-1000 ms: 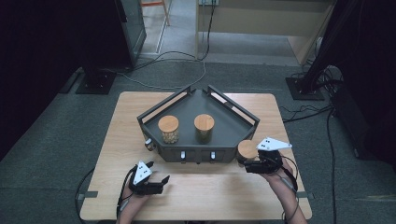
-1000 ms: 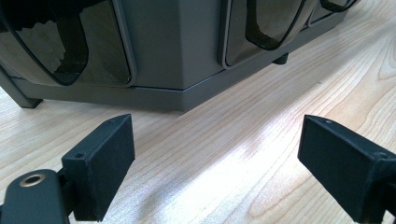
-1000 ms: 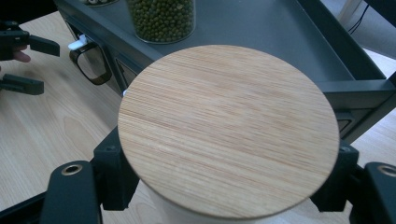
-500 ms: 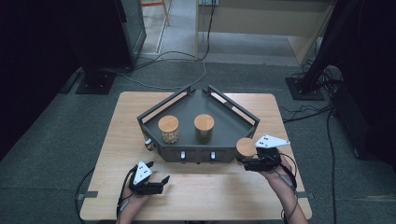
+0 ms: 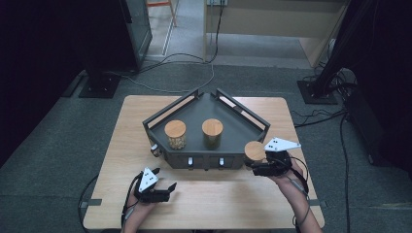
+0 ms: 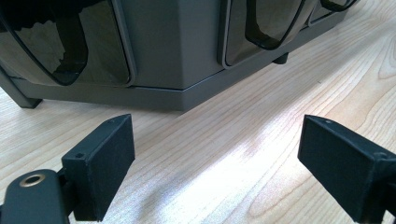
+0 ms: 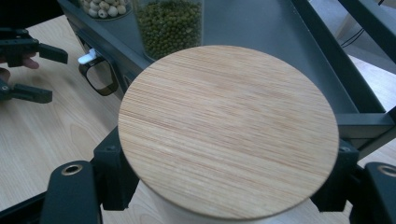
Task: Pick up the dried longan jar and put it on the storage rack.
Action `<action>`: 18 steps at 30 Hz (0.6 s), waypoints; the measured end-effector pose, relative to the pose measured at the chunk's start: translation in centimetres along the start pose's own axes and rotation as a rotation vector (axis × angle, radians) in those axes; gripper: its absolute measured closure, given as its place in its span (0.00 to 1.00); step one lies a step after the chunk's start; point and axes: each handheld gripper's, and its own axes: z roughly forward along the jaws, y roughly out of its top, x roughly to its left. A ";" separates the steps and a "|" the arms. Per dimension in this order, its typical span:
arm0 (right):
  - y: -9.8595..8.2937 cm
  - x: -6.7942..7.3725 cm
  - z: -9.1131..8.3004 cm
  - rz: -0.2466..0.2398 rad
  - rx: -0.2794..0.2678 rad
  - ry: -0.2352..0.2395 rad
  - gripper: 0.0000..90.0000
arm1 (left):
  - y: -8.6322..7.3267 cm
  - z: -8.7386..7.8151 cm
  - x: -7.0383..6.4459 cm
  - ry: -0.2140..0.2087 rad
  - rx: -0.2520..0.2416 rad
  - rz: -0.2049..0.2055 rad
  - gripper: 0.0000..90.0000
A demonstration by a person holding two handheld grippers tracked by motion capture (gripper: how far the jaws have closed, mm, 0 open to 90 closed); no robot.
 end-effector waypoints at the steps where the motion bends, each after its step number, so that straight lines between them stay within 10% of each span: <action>1: 0.1 0.0 0.0 -0.001 -0.003 0.000 0.28 | 0.0 0.0 0.0 0.000 0.000 0.000 0.12; 18: 1.2 -0.3 -0.4 -0.001 -0.009 0.008 0.28 | 0.0 0.0 0.1 -0.002 -0.002 -0.006 0.12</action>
